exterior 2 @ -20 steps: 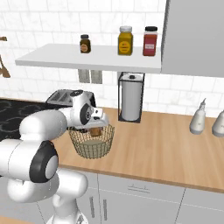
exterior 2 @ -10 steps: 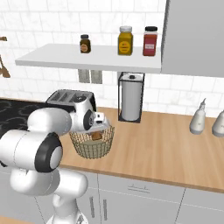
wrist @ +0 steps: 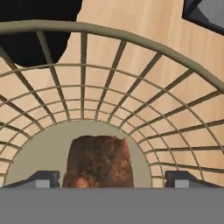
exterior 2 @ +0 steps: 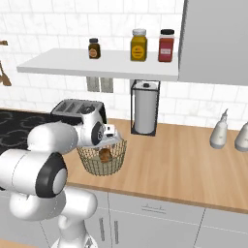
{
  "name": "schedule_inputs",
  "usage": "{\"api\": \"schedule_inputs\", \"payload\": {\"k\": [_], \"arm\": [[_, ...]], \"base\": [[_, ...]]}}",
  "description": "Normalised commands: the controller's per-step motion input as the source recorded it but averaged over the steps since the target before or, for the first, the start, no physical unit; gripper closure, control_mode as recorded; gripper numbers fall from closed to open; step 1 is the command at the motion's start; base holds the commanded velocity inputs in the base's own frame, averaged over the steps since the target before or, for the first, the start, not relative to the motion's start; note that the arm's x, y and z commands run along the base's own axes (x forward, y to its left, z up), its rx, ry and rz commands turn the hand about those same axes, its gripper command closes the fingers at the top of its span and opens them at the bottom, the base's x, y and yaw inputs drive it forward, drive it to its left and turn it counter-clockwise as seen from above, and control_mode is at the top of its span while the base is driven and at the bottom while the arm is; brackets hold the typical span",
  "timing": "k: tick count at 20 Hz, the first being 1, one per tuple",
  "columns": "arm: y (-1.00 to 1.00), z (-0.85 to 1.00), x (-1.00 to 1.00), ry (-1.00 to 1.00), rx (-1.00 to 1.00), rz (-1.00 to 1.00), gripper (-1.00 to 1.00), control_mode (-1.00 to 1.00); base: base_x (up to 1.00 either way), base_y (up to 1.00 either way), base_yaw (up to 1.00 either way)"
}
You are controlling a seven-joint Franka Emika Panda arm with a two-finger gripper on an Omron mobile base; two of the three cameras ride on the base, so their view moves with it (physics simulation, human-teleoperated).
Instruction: Open the cabinet, pick up the bread from the cabinet and place it in the basket. Then move the basket to the dining counter.
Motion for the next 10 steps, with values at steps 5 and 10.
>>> {"api": "schedule_inputs", "payload": {"k": [5, 10], "arm": [[0.00, 0.55, -0.51, -0.05, 0.00, 0.00, -1.00, -1.00], [0.07, 0.67, -0.73, -0.01, 0.01, 0.00, -1.00, -1.00]], "base": [[0.00, 0.00, 0.00], [0.00, 0.00, 0.00]]}}
